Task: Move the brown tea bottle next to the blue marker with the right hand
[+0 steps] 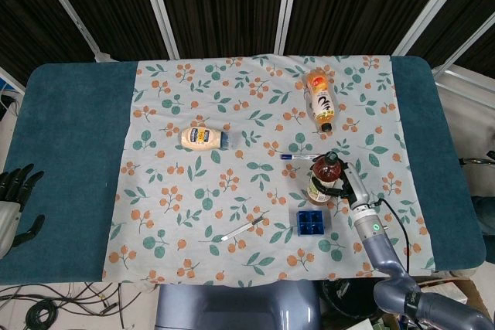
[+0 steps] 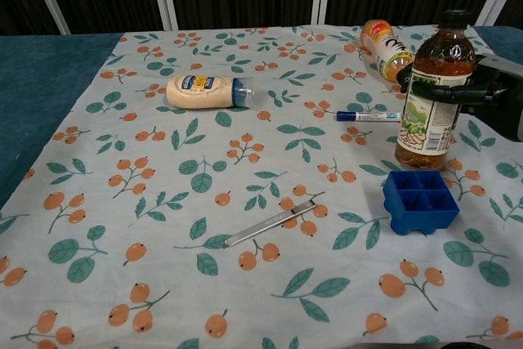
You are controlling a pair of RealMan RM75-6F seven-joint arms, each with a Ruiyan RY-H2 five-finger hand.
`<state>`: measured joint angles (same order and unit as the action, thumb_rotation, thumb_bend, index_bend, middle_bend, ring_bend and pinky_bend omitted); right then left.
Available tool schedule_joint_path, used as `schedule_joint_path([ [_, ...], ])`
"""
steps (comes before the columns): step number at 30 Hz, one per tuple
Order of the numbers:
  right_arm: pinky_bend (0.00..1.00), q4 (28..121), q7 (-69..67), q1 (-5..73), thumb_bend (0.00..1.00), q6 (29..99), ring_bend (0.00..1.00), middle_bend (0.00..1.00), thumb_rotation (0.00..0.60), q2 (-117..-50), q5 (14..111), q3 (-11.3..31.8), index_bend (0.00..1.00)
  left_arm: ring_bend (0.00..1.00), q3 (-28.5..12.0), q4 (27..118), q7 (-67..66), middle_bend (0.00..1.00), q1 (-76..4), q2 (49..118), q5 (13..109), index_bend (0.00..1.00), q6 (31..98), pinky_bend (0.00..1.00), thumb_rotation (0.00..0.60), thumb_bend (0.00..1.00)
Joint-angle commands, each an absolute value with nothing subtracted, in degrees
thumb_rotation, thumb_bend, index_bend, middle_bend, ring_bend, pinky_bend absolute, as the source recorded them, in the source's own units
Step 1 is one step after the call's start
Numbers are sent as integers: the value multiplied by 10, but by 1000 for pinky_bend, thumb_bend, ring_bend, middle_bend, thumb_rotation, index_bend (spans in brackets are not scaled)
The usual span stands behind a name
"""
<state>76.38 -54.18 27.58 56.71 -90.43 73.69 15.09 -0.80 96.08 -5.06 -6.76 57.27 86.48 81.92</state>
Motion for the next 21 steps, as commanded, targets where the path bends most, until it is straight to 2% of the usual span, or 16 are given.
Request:
schedule_joint_path([
  [1,313,755,-551,277,155,568,351,286,600,-907,750,145,357,2,-8,961,-51,0,-68,573,865,100,818,75,600,364],
  [3,239,751,-560,279,117,562,259,205,600,-904,758,140,250,2,-8,961,-52,0,-68,572,864,100,818,75,600,365],
  [6,199,745,-580,280,85,558,196,147,600,-901,769,136,190,2,-8,962,-53,0,-68,572,864,100,818,75,600,364],
  [15,153,755,-607,274,76,567,156,92,600,-883,783,131,163,2,-7,963,-56,0,-68,572,862,100,816,86,600,365],
  [21,142,789,-614,257,50,608,128,79,600,-853,809,127,141,2,-7,963,-58,0,-68,572,860,100,814,86,600,365],
])
